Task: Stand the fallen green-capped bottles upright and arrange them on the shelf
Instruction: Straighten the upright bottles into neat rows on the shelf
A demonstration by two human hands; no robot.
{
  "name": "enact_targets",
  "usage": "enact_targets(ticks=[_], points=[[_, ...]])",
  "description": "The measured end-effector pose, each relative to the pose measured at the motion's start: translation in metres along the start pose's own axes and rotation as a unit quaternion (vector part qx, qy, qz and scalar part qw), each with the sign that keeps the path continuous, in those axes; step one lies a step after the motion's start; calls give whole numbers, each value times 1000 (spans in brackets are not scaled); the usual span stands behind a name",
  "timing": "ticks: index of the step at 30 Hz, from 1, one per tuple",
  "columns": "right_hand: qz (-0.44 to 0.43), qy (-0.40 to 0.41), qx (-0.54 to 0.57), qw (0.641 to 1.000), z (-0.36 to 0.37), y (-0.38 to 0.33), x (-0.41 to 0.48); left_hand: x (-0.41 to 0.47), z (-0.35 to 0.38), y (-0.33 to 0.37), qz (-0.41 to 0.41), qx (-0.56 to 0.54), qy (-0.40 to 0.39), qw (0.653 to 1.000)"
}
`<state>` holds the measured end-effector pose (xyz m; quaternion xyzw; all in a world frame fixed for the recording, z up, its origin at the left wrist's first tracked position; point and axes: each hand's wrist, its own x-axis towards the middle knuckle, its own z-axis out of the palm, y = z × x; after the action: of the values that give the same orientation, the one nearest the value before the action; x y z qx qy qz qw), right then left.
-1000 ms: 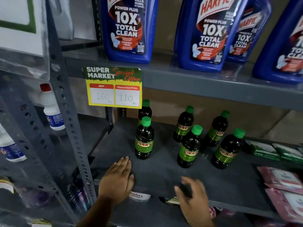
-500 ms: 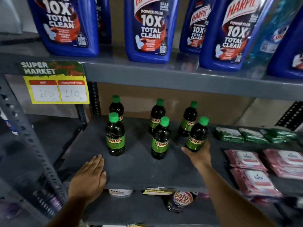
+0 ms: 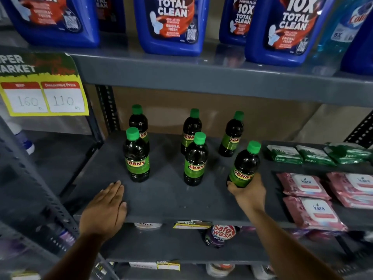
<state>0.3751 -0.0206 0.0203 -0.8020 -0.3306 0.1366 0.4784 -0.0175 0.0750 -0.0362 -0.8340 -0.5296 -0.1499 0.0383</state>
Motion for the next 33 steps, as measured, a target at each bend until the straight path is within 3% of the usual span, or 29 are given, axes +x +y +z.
enact_targets(ticks=[19, 23, 28, 33], points=[[-39, -5, -6, 999, -22, 16, -53, 0, -3, 2, 2, 7, -13, 1000], [-54, 52, -91, 993, -5, 39, -107, 0, -4, 2, -8, 3, -23, 1000], [-253, -81, -83, 961, 42, 30, -158, 0, -4, 1, 5, -1, -17, 1000], [-164, -81, 23, 983, 80, -46, -93, 0, -5, 2, -10, -4, -20, 1000]])
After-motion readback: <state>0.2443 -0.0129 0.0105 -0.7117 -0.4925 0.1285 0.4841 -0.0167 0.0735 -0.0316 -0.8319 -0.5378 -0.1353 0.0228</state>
